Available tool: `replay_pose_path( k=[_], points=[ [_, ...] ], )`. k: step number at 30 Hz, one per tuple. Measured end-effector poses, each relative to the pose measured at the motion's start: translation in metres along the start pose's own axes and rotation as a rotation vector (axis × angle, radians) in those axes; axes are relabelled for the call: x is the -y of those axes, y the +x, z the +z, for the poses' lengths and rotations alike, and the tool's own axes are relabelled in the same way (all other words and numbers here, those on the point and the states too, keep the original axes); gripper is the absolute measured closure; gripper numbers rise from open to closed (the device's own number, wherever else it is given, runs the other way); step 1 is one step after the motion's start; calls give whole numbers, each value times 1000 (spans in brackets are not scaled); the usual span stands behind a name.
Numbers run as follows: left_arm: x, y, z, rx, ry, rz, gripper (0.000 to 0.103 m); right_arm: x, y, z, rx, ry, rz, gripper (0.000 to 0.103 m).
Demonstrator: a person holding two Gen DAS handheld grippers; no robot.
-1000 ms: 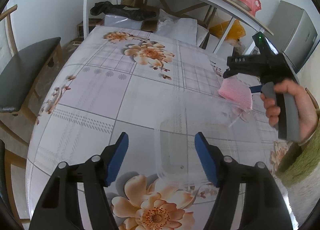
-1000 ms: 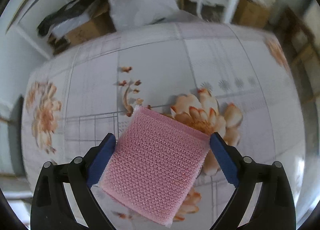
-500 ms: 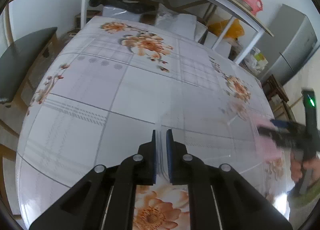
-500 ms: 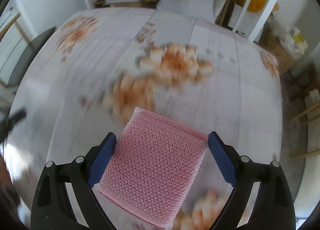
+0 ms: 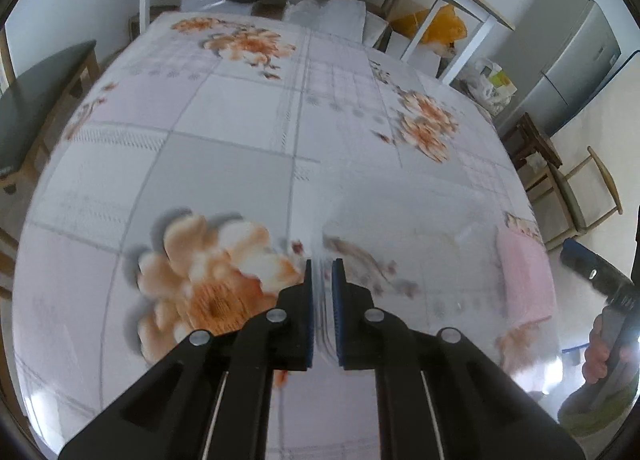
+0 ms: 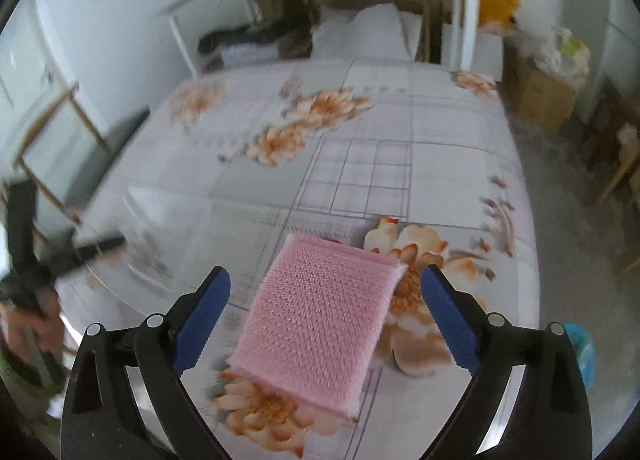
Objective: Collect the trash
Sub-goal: 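Grasp the clear plastic container rim with the left gripper while the right gripper holds the sponge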
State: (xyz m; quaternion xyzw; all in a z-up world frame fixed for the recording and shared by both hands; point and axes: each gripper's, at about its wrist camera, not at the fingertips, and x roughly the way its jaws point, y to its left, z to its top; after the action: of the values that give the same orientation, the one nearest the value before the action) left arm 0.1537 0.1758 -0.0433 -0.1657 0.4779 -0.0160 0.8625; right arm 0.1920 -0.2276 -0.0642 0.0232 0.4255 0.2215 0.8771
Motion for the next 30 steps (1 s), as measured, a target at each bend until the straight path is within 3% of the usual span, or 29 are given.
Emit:
replay_pose_path(
  k=[6, 15, 19, 23, 26, 30],
  points=[
    [17, -15, -22, -32, 37, -97, 87, 13, -22, -12, 35, 86, 40, 11],
    [54, -37, -69, -157, 197, -362, 54, 16, -30, -38, 14, 139, 39, 11],
    [57, -62, -69, -136, 294, -427, 47, 20, -33, -46, 10, 150, 20, 11],
    [54, -79, -45, -34, 361, -410, 46, 24, -37, -51, 14, 171, 13, 11],
    [68, -63, -21, 10, 441, -283, 46, 26, -37, -53, 18, 188, 16, 11],
    [86, -8, -1, -92, 537, -154, 48, 26, -40, -55, 21, 208, 27, 11]
  ],
)
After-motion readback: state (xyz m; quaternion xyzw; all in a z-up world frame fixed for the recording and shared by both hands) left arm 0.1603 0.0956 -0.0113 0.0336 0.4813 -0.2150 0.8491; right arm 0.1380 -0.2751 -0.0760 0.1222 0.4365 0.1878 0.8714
